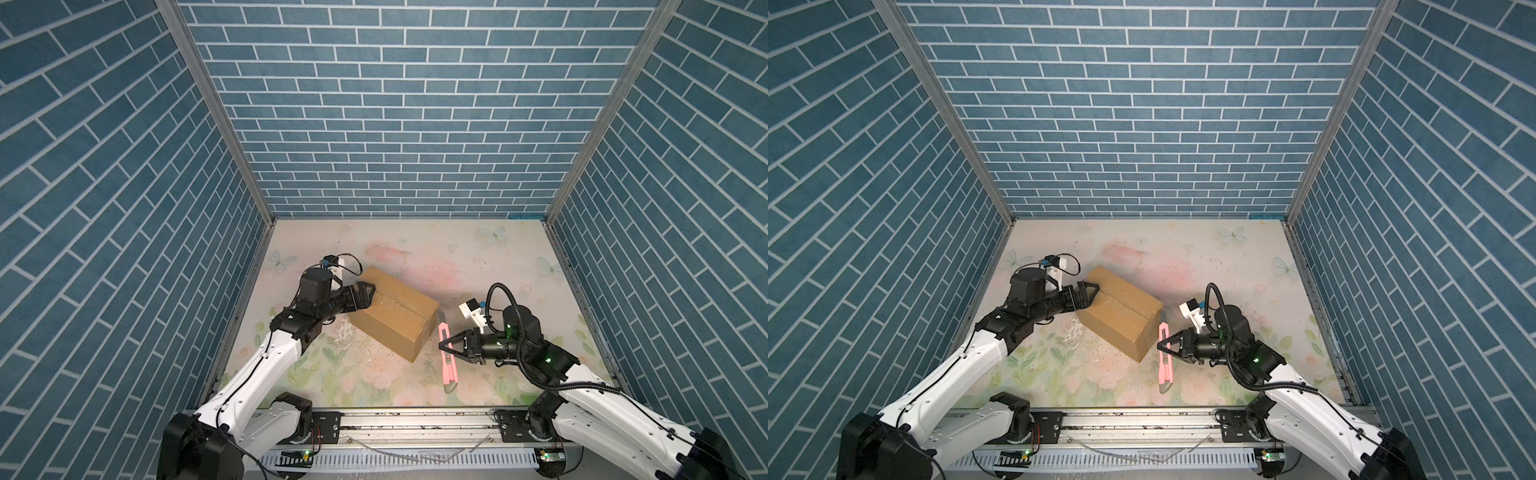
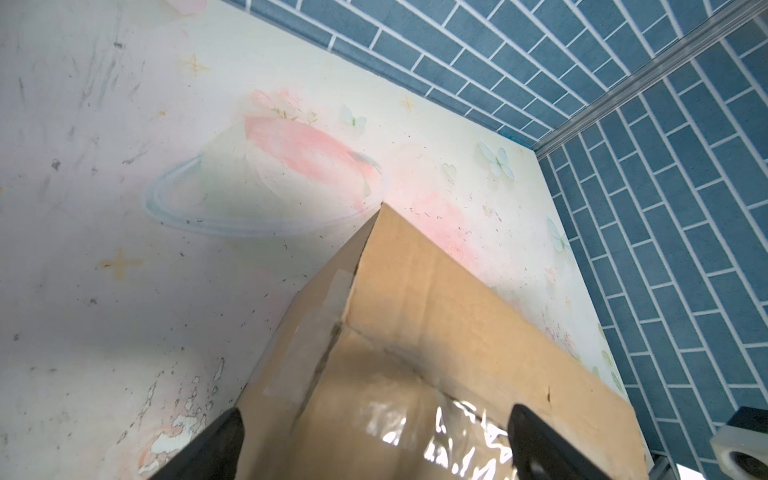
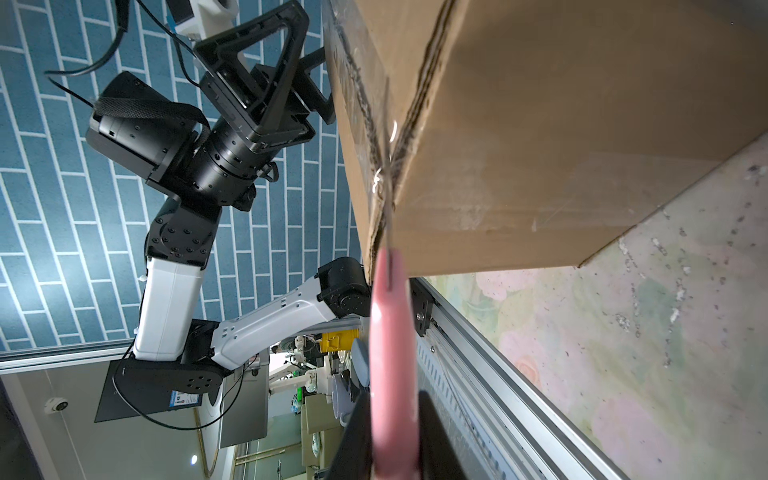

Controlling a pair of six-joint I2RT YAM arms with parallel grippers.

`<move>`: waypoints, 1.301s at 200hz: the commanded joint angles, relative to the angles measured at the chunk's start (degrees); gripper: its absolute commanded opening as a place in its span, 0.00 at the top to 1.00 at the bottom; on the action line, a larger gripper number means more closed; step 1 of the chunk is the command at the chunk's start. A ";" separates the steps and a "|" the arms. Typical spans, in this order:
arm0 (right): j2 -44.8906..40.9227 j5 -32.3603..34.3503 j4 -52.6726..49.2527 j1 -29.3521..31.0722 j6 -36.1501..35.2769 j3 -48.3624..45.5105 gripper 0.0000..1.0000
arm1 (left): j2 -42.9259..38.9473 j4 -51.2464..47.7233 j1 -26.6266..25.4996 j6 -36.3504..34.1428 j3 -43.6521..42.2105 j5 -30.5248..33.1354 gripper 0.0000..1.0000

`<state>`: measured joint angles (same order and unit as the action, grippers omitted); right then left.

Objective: Unpack the express box

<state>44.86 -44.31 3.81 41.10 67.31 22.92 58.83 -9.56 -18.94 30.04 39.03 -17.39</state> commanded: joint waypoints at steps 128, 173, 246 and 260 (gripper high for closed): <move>-0.30 3.18 6.56 3.15 3.99 -3.98 1.00 | -1.97 1.47 -0.40 1.07 -1.60 0.66 0.00; 0.53 2.93 7.67 3.45 3.91 -3.77 1.00 | -2.11 1.31 -0.40 1.06 -1.50 0.68 0.00; 2.07 2.83 9.15 3.63 3.98 -3.73 1.00 | -2.00 1.48 -0.40 1.03 -1.58 0.52 0.00; 2.07 2.97 9.20 3.63 4.09 -3.80 1.00 | -1.91 1.53 -0.40 0.96 -1.50 0.52 0.00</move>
<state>46.92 -41.76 10.61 44.38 70.26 20.36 57.49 -8.69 -19.05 31.20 37.98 -17.17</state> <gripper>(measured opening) 0.172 0.996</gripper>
